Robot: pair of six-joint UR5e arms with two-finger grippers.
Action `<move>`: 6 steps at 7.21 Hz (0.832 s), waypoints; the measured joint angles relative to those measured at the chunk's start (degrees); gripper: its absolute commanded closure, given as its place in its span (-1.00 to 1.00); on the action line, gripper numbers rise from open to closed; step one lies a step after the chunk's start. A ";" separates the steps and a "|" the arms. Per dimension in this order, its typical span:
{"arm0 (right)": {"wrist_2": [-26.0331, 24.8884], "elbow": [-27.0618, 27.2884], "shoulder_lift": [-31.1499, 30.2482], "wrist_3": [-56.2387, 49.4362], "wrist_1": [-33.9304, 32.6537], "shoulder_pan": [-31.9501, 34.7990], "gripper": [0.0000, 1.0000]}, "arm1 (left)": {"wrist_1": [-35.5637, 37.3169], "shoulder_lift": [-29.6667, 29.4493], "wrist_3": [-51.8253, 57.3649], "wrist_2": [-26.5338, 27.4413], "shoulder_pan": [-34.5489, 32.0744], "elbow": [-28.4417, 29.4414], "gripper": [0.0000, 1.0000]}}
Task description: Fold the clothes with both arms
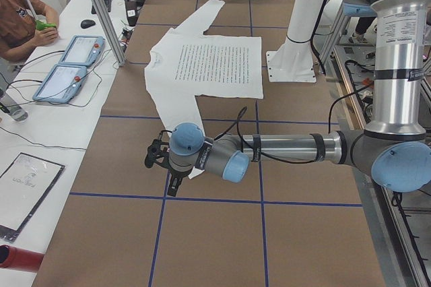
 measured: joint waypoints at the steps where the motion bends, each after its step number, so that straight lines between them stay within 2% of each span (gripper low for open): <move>1: -0.92 -1.23 -0.02 0.71 2.25 -2.68 -1.00 | -0.80 -0.01 -0.12 0.09 0.00 0.47 -1.00; 3: -2.36 -2.68 0.88 2.67 3.23 -6.60 -0.98 | -2.46 0.02 -0.18 0.39 0.00 0.88 -1.00; 6: -2.72 -5.95 2.98 5.11 3.30 -9.60 -0.81 | -3.07 0.03 -0.22 0.46 0.00 0.92 -1.00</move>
